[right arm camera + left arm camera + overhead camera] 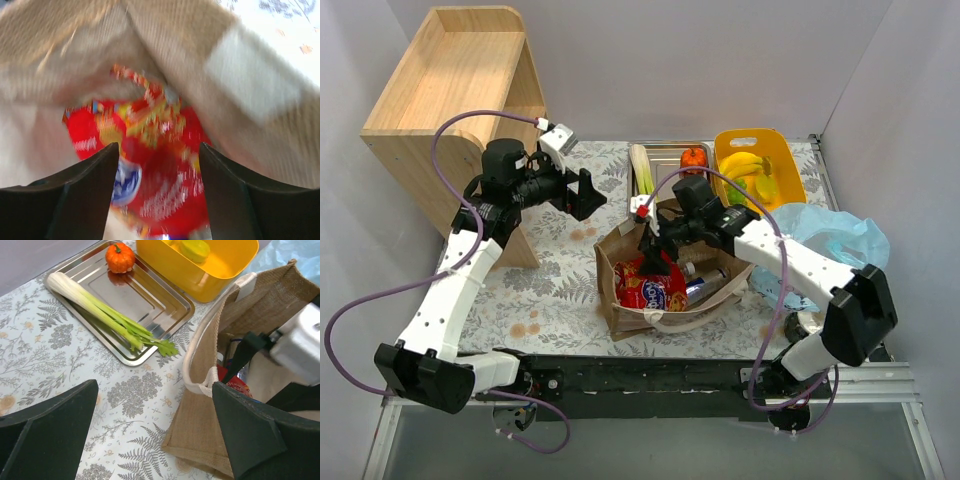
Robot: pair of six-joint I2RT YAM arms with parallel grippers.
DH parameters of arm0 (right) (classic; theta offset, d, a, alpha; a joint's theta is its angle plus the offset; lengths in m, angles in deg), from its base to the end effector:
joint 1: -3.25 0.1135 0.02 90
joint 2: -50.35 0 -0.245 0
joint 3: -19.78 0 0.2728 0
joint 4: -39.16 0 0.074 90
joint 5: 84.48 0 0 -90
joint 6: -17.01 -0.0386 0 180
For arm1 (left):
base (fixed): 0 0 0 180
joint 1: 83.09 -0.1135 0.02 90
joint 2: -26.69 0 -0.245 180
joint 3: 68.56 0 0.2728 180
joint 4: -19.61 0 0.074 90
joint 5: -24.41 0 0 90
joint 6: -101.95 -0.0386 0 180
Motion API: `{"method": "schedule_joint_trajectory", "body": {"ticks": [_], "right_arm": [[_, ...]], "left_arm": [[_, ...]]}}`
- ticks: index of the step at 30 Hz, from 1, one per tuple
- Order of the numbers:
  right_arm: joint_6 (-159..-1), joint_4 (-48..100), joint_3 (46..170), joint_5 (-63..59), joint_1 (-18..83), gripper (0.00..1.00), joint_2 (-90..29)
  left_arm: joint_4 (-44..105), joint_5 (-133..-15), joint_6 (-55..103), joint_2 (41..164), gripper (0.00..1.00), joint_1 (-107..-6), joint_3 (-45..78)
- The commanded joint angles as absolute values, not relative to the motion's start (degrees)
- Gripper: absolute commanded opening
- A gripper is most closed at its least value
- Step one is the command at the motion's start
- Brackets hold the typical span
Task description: Untie the knot of the grocery bags and take out the mixed food
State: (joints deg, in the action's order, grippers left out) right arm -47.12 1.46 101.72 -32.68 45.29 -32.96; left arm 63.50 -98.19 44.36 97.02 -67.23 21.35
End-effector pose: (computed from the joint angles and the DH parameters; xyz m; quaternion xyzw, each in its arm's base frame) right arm 0.2404 0.2489 0.2846 -0.5932 0.6291 0.3496 0.3607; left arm 0.2748 -0.0997 0.3918 0.0346 0.8199 -0.4280 0.3786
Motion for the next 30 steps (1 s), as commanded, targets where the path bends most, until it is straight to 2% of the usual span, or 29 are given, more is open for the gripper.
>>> {"method": "schedule_joint_trajectory", "body": {"ticks": [1, 8, 10, 11, 12, 14, 15, 19, 23, 30], "right_arm": [[-56.8, 12.1, 105.4, -37.5, 47.4, 0.73, -37.1], [-62.3, 16.0, 101.8, -39.3, 47.6, 0.77, -39.0], [-62.4, 17.2, 100.4, -40.1, 48.2, 0.73, -39.9], [-61.4, 16.8, 100.2, -39.6, 48.7, 0.65, -40.3], [-61.0, 16.8, 100.1, -39.0, 49.0, 0.44, -40.4], [-60.4, 16.8, 99.9, -38.3, 49.5, 0.26, -40.0], [-59.1, 16.7, 99.9, -37.6, 49.5, 0.03, -39.5], [-50.1, 10.6, 102.8, -33.4, 49.0, 0.01, -34.3], [-41.4, 2.1, 110.1, -34.7, 45.9, 0.01, -29.4], [-54.0, 4.0, 124.6, -32.7, 36.9, 0.01, -25.9]], "left_arm": [[64.2, -94.1, 44.5, 94.1, 0.98, -66.7, 22.3], [63.3, -94.9, 43.0, 94.7, 0.98, -66.2, 21.8], [60.2, -92.5, 43.2, 94.3, 0.98, -66.3, 20.3], [59.4, -91.6, 43.2, 94.1, 0.98, -66.3, 18.7], [59.3, -91.1, 42.7, 94.8, 0.98, -66.3, 18.6], [61.6, -91.0, 41.8, 96.0, 0.98, -66.2, 20.2], [62.6, -92.1, 39.3, 96.9, 0.98, -66.2, 20.7], [64.1, -99.9, 37.5, 96.1, 0.98, -66.2, 20.8], [63.5, -104.3, 40.0, 95.8, 0.98, -66.3, 21.5], [61.1, -109.3, 41.7, 95.3, 0.98, -66.6, 24.6]]}}
